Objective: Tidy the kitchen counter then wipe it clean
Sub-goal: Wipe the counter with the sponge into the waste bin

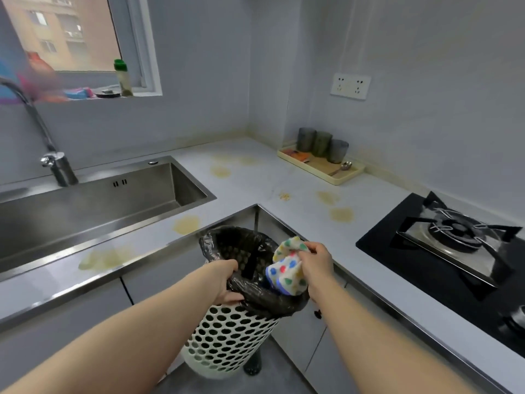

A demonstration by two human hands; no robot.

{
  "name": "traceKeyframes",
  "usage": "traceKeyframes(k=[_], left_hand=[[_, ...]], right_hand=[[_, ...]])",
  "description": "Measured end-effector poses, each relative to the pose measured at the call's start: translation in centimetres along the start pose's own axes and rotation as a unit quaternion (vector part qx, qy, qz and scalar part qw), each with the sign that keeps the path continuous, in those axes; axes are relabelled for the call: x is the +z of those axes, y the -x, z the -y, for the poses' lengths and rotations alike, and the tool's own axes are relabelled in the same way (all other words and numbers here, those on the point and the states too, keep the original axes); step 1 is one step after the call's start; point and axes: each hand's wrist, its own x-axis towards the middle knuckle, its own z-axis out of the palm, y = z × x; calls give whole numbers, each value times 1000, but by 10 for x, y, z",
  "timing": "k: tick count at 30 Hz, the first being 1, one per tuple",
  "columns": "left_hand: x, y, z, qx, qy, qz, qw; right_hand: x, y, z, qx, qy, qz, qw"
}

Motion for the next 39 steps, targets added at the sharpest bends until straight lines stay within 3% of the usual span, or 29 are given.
traceKeyframes(k=[8,17,23,30,35,39], left_hand=[[15,-56,-61,42,-91,-16,995],[36,-115,-114,21,-17,-51,998],[55,-119,-132,14,47,-75,996],[43,-137,-151,-61,133,-36,989],[40,-142,-154,-84,143,-19,986],[31,-152,-154,-90,159,-16,983]], right_hand=[[12,-82,16,28,-5,11,1000],[24,-190,50,25,-9,100,995],[34,-236,81,-23,-54,70,996],[35,-278,136,-72,-133,-24,988],[44,-306,144,-151,-43,-17,987],[60,-329,133,-130,53,-8,990]])
